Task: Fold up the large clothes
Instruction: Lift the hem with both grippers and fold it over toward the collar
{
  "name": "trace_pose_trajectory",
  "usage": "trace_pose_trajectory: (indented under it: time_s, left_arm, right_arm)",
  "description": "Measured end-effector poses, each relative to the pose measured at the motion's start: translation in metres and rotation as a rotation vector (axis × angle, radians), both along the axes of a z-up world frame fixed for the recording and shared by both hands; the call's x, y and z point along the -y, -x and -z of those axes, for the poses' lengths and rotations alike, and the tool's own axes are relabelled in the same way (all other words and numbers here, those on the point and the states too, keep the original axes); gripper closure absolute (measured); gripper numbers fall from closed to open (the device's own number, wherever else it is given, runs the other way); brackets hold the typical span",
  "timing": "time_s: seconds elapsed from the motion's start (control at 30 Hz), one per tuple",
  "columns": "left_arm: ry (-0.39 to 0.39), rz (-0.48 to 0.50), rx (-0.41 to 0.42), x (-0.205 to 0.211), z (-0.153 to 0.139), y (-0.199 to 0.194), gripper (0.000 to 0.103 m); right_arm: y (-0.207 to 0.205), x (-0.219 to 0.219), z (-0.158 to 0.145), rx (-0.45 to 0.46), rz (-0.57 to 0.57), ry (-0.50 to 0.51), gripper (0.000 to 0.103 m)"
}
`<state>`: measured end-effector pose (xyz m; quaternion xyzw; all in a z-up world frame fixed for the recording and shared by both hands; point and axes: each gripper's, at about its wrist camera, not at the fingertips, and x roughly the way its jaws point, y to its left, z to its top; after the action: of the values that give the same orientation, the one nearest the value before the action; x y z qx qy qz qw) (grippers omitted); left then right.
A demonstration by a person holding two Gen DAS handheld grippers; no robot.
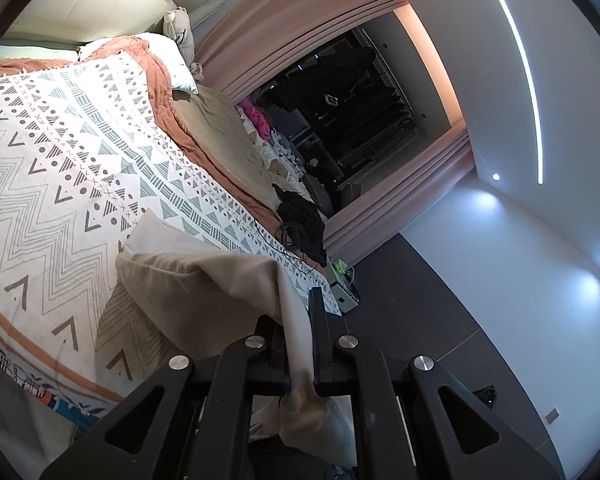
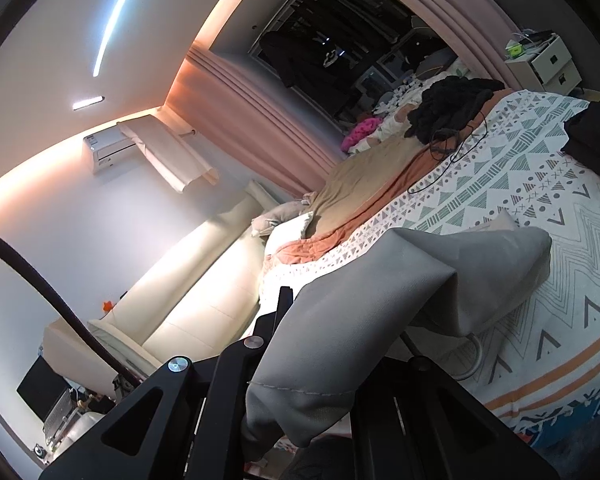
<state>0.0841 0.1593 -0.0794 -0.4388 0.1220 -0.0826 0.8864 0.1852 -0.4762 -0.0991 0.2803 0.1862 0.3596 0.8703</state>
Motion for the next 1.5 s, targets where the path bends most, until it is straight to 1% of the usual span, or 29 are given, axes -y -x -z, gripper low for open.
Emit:
trace_pose_trajectory:
  time_s: [0.2,0.37,0.63,0.7,0.87,0.97,1.1,1.23,1.27,1.4,1.5]
  left_arm:
    - [-0.010,-0.032,-0.014,-0.013,-0.015,-0.044,0.094]
    - [-0.042,-0.052,-0.057,-0.025,-0.025,-0.093,0.094]
    - [-0.068,-0.074,-0.146,-0.043,-0.017,-0.180,0.094]
    - [-0.066,-0.074,-0.168,-0.047,-0.009,-0.203,0.094]
    - [-0.046,-0.074,-0.225,-0.057,0.011,-0.249,0.094]
    - [-0.038,-0.068,-0.264,-0.062,0.027,-0.274,0.094]
    - [-0.033,-0.075,-0.324,-0.068,0.050,-0.305,0.094]
    - [-0.011,-0.082,-0.392,-0.075,0.078,-0.328,0.094]
    - [-0.011,-0.084,-0.415,-0.077,0.085,-0.334,0.094]
    - [-0.021,-0.081,-0.480,-0.080,0.114,-0.352,0.094]
    - [-0.018,-0.081,-0.501,-0.083,0.130,-0.363,0.094]
  right_arm:
    - [-0.037,-0.005,-0.011,0.010,0.063,0.000,0.099]
    - [-0.080,-0.023,-0.012,-0.012,0.112,-0.004,0.099]
    - [-0.149,-0.051,-0.006,-0.070,0.209,-0.040,0.099]
    - [-0.167,-0.062,-0.002,-0.090,0.233,-0.049,0.099]
    - [-0.196,-0.076,0.010,-0.154,0.280,-0.062,0.099]
    - [-0.213,-0.083,0.019,-0.201,0.308,-0.091,0.099]
    - [-0.232,-0.096,0.032,-0.291,0.372,-0.108,0.099]
    - [-0.247,-0.117,0.040,-0.355,0.438,-0.064,0.098]
    - [-0.251,-0.122,0.043,-0.372,0.443,-0.061,0.096]
    - [-0.267,-0.142,0.057,-0.424,0.431,-0.020,0.095]
    - [-0.276,-0.149,0.058,-0.466,0.428,0.020,0.095]
